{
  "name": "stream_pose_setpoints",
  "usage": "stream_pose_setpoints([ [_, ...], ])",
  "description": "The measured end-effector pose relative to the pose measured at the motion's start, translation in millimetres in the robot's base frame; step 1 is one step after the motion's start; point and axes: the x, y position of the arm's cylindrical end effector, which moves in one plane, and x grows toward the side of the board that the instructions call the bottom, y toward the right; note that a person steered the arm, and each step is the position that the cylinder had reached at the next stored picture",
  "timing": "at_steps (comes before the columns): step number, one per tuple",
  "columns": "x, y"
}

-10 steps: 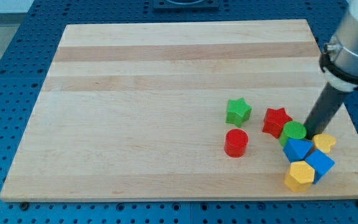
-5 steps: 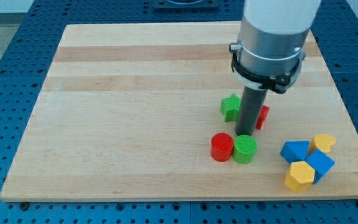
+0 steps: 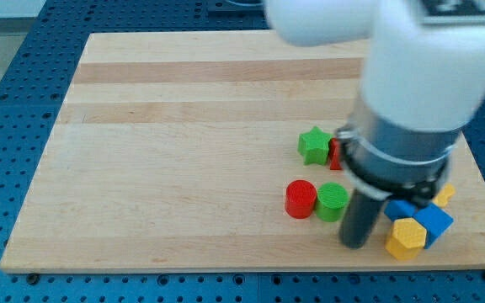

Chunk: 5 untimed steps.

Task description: Push green circle into green star

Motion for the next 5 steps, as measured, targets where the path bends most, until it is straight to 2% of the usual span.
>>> stream_pose_setpoints([
  [2, -39.7, -49.6],
  [3, -42.1, -62.3],
  [4, -74.5, -62.3],
  [5, -86.6, -62.8],
])
